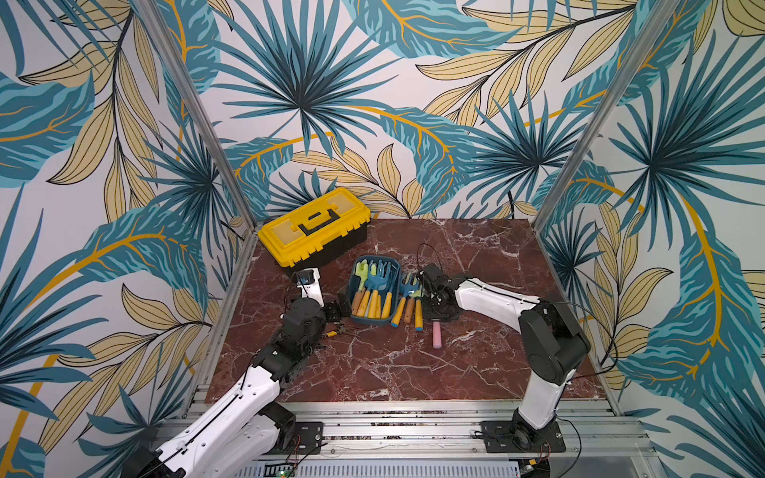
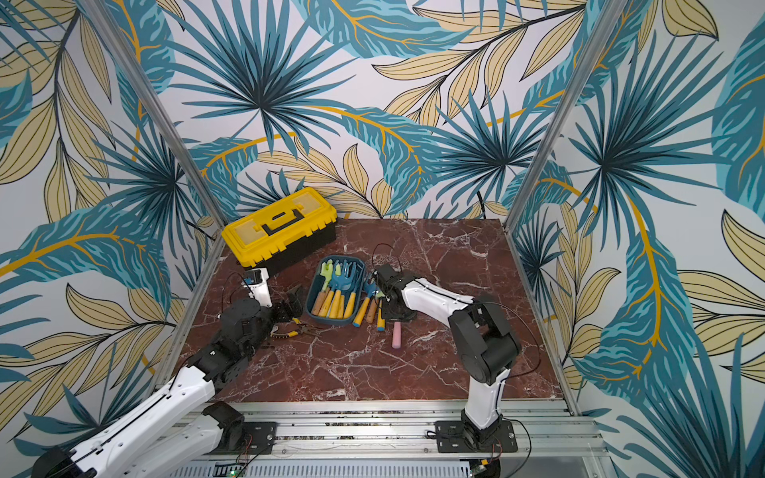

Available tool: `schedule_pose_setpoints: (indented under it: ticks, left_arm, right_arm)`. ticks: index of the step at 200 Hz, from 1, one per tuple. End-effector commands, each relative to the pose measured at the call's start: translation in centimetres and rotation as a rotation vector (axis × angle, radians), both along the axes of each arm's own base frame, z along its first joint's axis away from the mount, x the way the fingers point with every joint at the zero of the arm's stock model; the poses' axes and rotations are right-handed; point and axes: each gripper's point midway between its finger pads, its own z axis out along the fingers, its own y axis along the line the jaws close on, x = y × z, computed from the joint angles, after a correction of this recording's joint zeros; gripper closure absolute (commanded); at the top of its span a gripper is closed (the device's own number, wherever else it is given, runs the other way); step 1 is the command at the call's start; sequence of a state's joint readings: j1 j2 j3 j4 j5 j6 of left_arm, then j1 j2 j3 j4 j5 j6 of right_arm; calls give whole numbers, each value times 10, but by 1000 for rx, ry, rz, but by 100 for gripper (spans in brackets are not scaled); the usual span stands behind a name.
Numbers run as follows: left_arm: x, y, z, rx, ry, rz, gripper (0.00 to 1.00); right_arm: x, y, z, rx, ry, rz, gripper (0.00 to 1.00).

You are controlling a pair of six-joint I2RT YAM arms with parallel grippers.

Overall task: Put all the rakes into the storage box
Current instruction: Pick up the rake at the center of the board, then place the rake in the storage box.

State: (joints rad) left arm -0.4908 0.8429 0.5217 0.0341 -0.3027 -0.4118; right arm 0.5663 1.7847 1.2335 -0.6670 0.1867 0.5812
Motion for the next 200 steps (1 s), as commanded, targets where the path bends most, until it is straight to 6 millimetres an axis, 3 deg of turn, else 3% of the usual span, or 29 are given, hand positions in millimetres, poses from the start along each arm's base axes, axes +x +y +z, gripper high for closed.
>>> schedule_pose_setpoints:
  ticks: [1,30,59,96,127,149,200]
  left_arm:
    - [-3,2,-4,-9,-3,0,0]
    - [-5,5,-1,-14,-16,10,0]
    - [-6,8,0,-13,-24,22,0]
    - [-9,10,3,-19,-38,24,0]
    - [-13,14,10,-22,-62,34,0]
    - [-15,15,12,-28,-72,35,0]
    - [-17,14,16,-38,-78,25,0]
  right_arm:
    - [-5,-9,33,13,-73,-31,80]
    - [-2,11,62,134,-127,-10,80]
    - [5,53,86,289,-135,43,80]
    - [11,122,92,447,-99,105,80]
    - [21,162,91,486,-92,116,80]
    - [28,175,89,468,-105,100,80]
    - [46,180,75,391,-117,58,80]
